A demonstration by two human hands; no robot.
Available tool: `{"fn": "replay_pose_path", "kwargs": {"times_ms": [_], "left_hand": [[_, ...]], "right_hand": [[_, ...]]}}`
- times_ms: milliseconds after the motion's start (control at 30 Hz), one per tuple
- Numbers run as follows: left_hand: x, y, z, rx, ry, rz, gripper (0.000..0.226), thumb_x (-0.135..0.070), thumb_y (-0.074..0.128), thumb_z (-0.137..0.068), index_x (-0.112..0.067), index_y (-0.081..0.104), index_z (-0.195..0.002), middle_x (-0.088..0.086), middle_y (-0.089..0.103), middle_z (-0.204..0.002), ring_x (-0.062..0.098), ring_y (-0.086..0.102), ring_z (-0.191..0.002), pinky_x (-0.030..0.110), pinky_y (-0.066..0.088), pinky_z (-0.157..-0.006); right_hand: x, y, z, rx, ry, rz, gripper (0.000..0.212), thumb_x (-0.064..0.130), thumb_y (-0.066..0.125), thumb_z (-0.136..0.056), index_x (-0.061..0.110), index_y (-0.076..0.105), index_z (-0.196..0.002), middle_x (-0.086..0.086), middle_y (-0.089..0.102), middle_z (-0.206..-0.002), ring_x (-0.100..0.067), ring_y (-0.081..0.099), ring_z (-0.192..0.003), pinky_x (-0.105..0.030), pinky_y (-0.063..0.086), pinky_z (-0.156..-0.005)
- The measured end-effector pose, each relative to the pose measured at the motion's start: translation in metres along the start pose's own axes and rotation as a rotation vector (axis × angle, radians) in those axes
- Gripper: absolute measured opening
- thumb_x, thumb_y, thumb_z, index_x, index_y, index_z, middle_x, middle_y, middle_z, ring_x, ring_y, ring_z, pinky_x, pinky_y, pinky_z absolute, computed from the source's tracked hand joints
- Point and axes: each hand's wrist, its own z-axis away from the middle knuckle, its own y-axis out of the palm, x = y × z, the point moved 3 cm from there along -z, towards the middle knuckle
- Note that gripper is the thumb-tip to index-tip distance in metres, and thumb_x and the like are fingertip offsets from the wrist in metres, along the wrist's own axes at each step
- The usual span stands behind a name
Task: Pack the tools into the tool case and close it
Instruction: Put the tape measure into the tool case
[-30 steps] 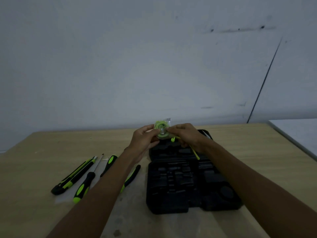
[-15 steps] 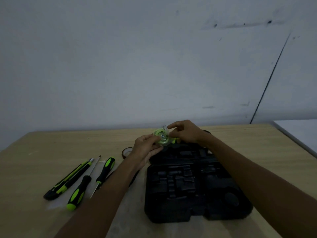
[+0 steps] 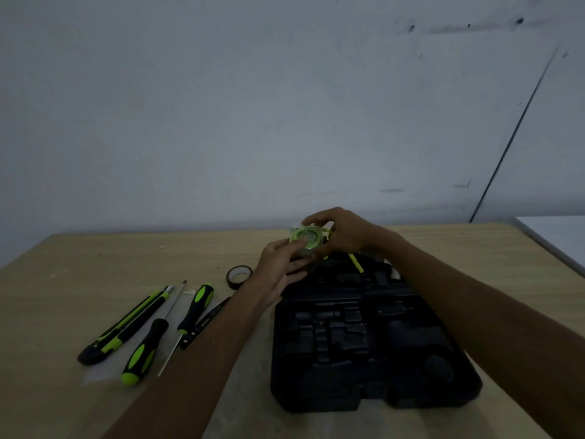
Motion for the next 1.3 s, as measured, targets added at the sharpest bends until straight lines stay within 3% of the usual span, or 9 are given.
{"fn": "replay_pose_path", "kwargs": {"times_ms": [200,300,433,533,700,833,1000,1200,1300], "left_hand": [[-0.014,-0.012,-0.011,-0.094,0.119,-0.214,0.034,-0.026,0.068,-0.082,-0.005,0.064,-0.109,0.002,0.07,-0.084,0.014,0.065,-0.073,0.021,0.045,-0.055],[-0.017,-0.018,-0.018,-0.14,0.171,-0.377,0.037,-0.025,0.068,-0.082,0.001,0.065,-0.107,0.001,0.065,-0.078,0.01,0.056,-0.064,0.018,0.041,-0.05],[-0.014,-0.025,-0.024,-0.19,0.234,-0.564,0.047,-0.025,0.069,-0.081,-0.008,0.057,-0.122,0.005,0.063,-0.114,0.024,0.063,-0.102,0.033,0.053,-0.091],[-0.012,-0.026,-0.026,-0.181,0.258,-0.652,0.048,-0.031,0.066,-0.081,-0.013,0.057,-0.124,0.007,0.06,-0.128,0.024,0.058,-0.113,0.042,0.047,-0.1],[-0.009,-0.024,-0.031,-0.14,0.275,-0.683,0.032,-0.022,0.067,-0.08,0.0,0.067,-0.103,0.017,0.068,-0.102,0.017,0.06,-0.081,0.022,0.041,-0.065],[-0.01,-0.025,-0.033,-0.149,0.287,-0.685,0.012,-0.014,0.064,-0.082,-0.006,0.067,-0.09,-0.001,0.054,-0.069,0.016,0.052,-0.069,0.013,0.036,-0.054],[-0.01,-0.027,-0.034,-0.101,0.328,-0.818,0.052,-0.021,0.062,-0.085,-0.016,0.047,-0.135,0.005,0.045,-0.142,0.022,0.043,-0.131,0.028,0.036,-0.096],[-0.017,-0.026,-0.032,0.019,0.359,-0.932,0.055,-0.023,0.072,-0.079,-0.011,0.053,-0.13,0.008,0.049,-0.139,0.028,0.049,-0.123,0.03,0.039,-0.093],[-0.021,-0.019,-0.026,0.091,0.417,-1.019,0.059,-0.025,0.077,-0.074,-0.005,0.056,-0.126,0.011,0.054,-0.12,0.022,0.053,-0.109,0.025,0.037,-0.081]], "right_hand": [[0.012,-0.021,-0.009,0.076,-0.057,0.125,0.075,0.02,0.084,-0.064,0.029,0.053,-0.133,0.002,0.05,-0.143,-0.016,0.044,-0.132,-0.034,0.036,-0.108],[0.01,-0.014,-0.015,0.133,-0.039,0.14,0.077,0.02,0.083,-0.066,0.029,0.05,-0.134,0.0,0.047,-0.145,-0.02,0.044,-0.132,-0.042,0.039,-0.108],[-0.001,0.007,-0.024,0.157,-0.004,0.125,0.078,0.016,0.085,-0.062,0.017,0.052,-0.133,-0.006,0.053,-0.138,-0.032,0.062,-0.11,-0.052,0.053,-0.09],[-0.009,0.015,-0.029,0.168,0.016,0.107,0.074,0.016,0.085,-0.064,0.012,0.054,-0.131,-0.007,0.055,-0.135,-0.028,0.056,-0.118,-0.039,0.048,-0.097],[-0.019,0.018,-0.032,0.18,0.017,0.118,0.075,0.019,0.084,-0.067,0.014,0.05,-0.134,-0.006,0.049,-0.142,-0.024,0.044,-0.131,-0.035,0.035,-0.108],[-0.02,0.023,-0.034,0.179,-0.009,0.114,0.073,0.023,0.082,-0.071,0.014,0.049,-0.136,-0.007,0.043,-0.146,-0.025,0.039,-0.135,-0.038,0.032,-0.11],[-0.019,0.025,-0.036,0.19,-0.006,0.08,0.073,0.024,0.081,-0.072,0.016,0.049,-0.137,-0.007,0.042,-0.147,-0.025,0.037,-0.137,-0.04,0.033,-0.111],[-0.017,0.027,-0.035,0.167,0.012,0.068,0.074,0.027,0.082,-0.07,0.017,0.051,-0.136,-0.005,0.046,-0.145,-0.024,0.041,-0.134,-0.035,0.036,-0.106],[-0.019,0.028,-0.033,0.152,0.015,0.039,0.066,0.024,0.082,-0.07,0.012,0.058,-0.13,-0.004,0.057,-0.125,-0.021,0.049,-0.125,-0.029,0.039,-0.098]]}}
